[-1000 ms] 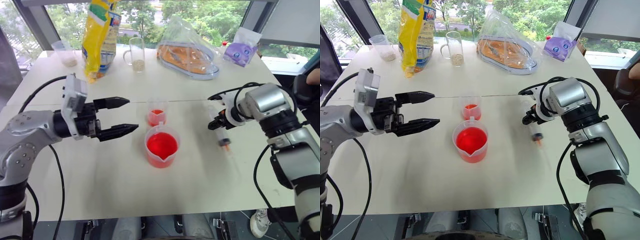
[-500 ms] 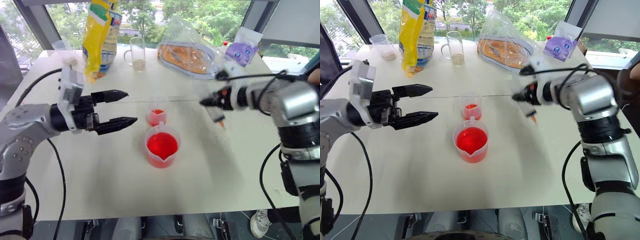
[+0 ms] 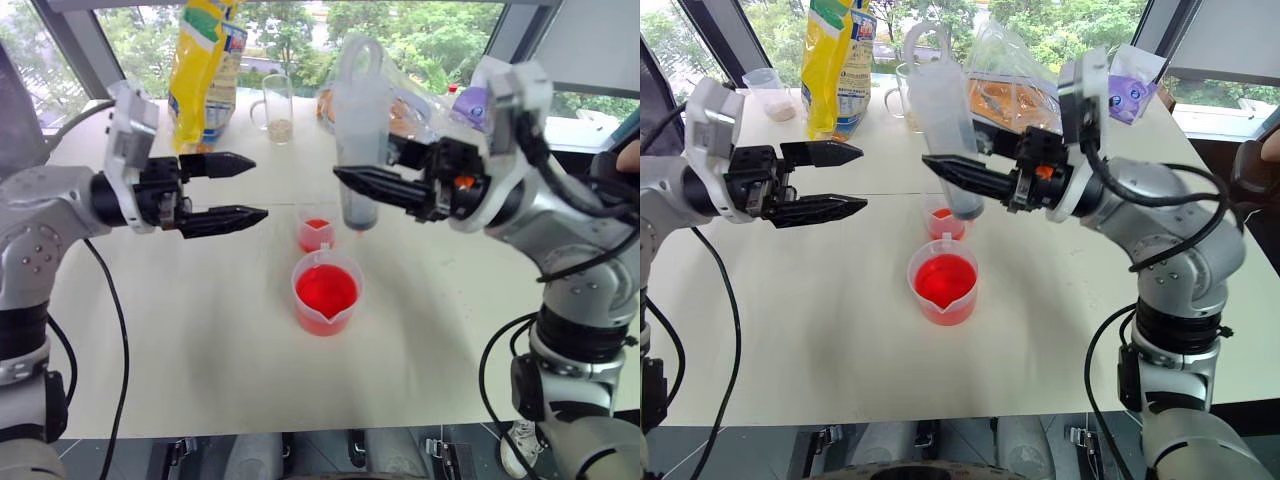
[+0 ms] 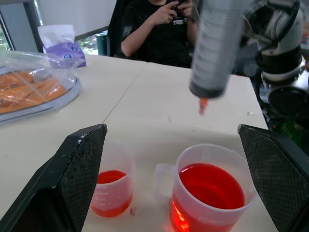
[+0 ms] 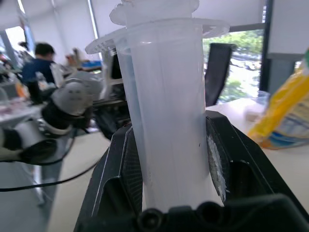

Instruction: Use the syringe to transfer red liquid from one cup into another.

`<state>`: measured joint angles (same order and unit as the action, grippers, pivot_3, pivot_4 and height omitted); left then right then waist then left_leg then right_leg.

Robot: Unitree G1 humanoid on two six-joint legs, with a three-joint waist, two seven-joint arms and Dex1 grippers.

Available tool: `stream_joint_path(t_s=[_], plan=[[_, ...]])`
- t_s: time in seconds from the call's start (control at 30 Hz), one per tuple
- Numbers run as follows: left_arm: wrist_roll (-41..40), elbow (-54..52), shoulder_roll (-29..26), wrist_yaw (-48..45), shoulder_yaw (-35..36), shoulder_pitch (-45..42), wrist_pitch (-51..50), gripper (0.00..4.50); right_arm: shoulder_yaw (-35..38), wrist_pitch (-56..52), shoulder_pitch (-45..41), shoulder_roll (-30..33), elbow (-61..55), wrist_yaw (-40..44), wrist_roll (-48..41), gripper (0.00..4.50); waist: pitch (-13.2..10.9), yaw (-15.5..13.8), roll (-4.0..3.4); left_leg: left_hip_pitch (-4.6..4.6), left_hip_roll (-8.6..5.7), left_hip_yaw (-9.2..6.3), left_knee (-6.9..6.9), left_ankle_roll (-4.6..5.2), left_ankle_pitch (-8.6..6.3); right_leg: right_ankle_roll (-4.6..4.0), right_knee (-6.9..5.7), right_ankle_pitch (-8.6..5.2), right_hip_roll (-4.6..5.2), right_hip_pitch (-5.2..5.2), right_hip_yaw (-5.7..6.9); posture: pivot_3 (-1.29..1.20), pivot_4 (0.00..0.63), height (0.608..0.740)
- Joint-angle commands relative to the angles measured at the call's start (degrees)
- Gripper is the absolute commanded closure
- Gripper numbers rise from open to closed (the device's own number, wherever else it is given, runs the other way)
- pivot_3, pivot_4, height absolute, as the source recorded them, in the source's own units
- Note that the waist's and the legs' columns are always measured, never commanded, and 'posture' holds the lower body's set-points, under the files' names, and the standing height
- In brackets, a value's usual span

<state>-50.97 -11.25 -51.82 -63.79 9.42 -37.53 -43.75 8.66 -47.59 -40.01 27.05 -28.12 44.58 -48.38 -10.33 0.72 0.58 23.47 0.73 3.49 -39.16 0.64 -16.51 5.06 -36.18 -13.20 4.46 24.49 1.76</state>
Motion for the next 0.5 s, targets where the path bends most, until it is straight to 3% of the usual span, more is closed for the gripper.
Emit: stream_joint_path(t_s=[0.03,0.5], plan=[[-0.7,0.2,-0.4,-0.9,-0.3,-3.3,-1.7,0.0,-3.5,6.6,2.6,-1.2,-0.6,3.1,2.0,3.05,0.0,0.0,0.0,0.0,0.01,-0.02,0.0,0.0,0.0,0.0,0.0,0.0,-0.02,0.0,0.0,0.0,0.15,0.74],[-0.6,-3.9,2.2,-2.2,-3.1,-3.7,-3.5,0.0,-15.4,22.3,12.8,-1.8,7.4,12.2,13.4,3.05,0.0,-0.1,0.0,-0.01,0.0,-0.02,-0.01,-0.01,0.01,0.0,-0.01,0.0,-0.03,0.0,-0.01,0.0,0.15,0.74]])
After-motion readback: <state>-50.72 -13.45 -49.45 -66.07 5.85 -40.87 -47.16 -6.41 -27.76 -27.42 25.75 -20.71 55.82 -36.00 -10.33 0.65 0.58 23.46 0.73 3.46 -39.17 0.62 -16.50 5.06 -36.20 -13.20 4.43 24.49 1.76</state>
